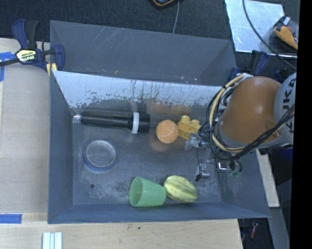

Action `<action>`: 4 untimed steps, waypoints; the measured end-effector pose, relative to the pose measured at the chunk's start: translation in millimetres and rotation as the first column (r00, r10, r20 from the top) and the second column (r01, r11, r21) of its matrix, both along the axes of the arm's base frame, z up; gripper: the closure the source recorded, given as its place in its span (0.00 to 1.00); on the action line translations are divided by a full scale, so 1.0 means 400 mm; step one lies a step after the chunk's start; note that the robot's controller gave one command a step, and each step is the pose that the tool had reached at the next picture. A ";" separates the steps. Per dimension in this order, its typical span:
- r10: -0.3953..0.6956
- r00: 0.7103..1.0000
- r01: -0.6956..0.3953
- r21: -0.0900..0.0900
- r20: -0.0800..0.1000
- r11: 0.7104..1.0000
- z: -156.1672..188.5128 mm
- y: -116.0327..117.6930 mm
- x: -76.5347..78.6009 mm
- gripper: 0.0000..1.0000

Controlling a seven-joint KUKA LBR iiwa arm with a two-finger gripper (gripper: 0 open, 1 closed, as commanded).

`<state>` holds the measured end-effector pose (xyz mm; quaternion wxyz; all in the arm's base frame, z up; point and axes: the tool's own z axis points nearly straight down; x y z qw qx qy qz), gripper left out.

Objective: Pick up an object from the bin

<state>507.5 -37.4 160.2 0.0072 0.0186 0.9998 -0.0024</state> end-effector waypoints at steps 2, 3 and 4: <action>-0.208 0.978 0.208 0.000 -0.009 0.978 -0.206 0.066 -0.050 0.00; -0.288 0.958 0.288 0.010 -0.006 0.958 -0.206 0.066 -0.043 1.00; -0.312 0.950 0.312 0.012 -0.005 0.950 -0.205 0.065 -0.041 1.00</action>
Offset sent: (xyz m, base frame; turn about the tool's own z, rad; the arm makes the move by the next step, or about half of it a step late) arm -0.0196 0.0293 -0.0902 0.2111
